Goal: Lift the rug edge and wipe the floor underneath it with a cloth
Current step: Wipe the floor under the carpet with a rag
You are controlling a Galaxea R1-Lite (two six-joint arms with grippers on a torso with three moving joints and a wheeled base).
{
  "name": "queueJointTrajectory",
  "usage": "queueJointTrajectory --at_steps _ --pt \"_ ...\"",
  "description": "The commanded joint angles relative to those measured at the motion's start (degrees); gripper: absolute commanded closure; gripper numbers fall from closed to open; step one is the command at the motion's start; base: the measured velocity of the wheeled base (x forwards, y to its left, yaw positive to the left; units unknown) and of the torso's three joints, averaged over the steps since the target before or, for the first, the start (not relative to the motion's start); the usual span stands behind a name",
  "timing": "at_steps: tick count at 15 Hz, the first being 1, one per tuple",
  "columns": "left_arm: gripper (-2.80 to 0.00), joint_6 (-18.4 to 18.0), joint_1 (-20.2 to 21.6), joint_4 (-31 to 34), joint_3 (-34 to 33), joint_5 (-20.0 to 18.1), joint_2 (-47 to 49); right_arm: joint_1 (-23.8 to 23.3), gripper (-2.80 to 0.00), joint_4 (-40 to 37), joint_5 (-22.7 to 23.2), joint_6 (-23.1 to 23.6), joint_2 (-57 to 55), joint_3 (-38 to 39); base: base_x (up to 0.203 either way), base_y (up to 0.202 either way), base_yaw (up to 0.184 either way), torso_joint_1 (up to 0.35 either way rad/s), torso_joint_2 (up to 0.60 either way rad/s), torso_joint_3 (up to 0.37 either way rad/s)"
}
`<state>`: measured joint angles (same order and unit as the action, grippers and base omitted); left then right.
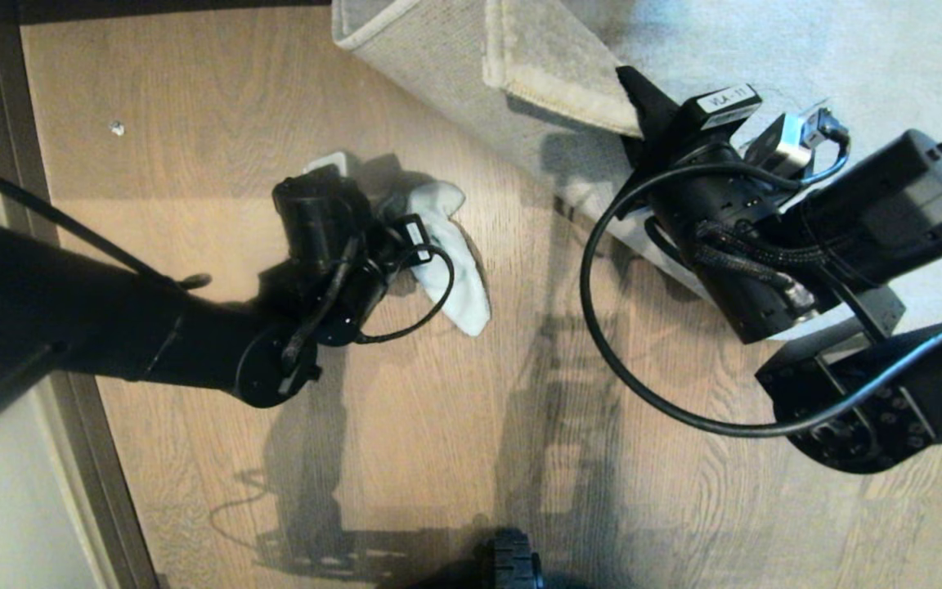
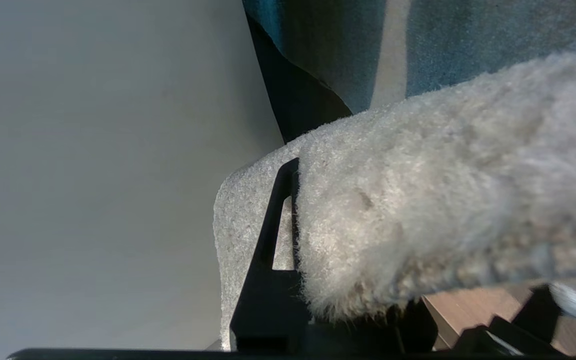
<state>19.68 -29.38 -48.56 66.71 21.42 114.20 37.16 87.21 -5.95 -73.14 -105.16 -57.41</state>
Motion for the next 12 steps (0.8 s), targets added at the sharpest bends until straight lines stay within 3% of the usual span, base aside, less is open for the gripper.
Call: queueJointTrajectory --at_steps 1,12 --pt "0.00 0.1 2.2 -0.2 0.1 0.2 -0.3 0.1 0.00 2.7 0.0 -0.4 -0.7 -0.3 0.000 0.000 0.000 0.000 0.00 0.000" --pt "0.00 0.6 15.7 -0.2 0.2 0.2 -3.0 -0.3 0.00 2.7 0.1 -0.6 -1.2 -0.1 0.000 0.000 0.000 0.000 0.00 0.000"
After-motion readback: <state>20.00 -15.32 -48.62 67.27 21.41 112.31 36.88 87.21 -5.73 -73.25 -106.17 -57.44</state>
